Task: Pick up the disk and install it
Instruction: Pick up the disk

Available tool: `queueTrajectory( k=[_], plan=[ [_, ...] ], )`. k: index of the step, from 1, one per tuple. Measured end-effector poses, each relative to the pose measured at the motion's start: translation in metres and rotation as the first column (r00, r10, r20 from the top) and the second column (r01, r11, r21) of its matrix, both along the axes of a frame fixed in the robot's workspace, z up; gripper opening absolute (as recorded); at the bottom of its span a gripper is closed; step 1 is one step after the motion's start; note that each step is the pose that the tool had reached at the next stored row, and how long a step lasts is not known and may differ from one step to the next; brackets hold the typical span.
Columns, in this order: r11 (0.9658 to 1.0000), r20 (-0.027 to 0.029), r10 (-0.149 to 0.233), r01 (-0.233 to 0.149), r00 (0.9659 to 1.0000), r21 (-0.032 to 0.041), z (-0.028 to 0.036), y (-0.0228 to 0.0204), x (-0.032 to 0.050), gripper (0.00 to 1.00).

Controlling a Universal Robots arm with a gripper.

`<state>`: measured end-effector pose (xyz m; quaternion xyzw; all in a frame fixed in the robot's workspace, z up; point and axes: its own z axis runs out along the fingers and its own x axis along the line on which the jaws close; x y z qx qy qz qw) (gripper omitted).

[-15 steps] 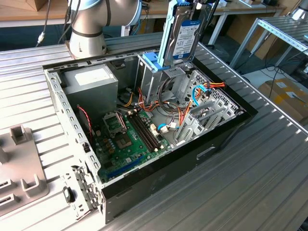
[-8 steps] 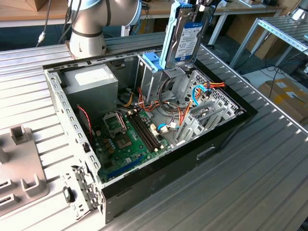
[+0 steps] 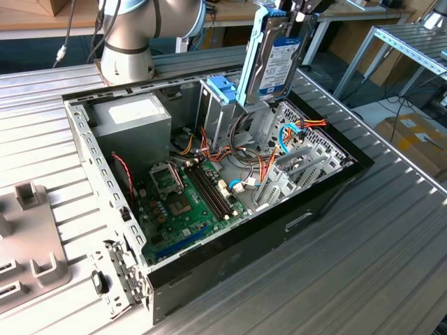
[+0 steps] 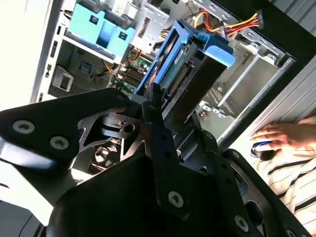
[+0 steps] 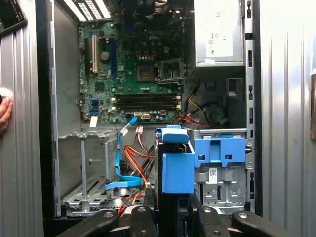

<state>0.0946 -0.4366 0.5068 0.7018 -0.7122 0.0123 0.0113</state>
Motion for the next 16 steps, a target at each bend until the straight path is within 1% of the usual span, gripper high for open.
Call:
queueTrajectory(
  k=[2,3,7,9,10,16],
  plan=[
    [1.0,0.0,0.0,0.0,1.0,0.0,0.0,-0.0039,0.0,0.35],
    [1.0,0.0,0.0,0.0,1.0,-0.0002,0.0001,-0.0072,0.0,0.35],
    [1.0,0.0001,0.0,0.0,1.0,0.0,0.0,-0.0136,0.0,0.35],
    [1.0,0.0,0.0,0.0,1.0,-0.0001,0.0,-0.0188,0.0001,0.35],
    [1.0,0.0,0.0,0.0,1.0,-0.0001,0.0,-0.0237,0.0001,0.35],
    [1.0,0.0,0.0,0.0,1.0,-0.0001,0.0001,-0.0346,0.0002,0.35]
  ],
)
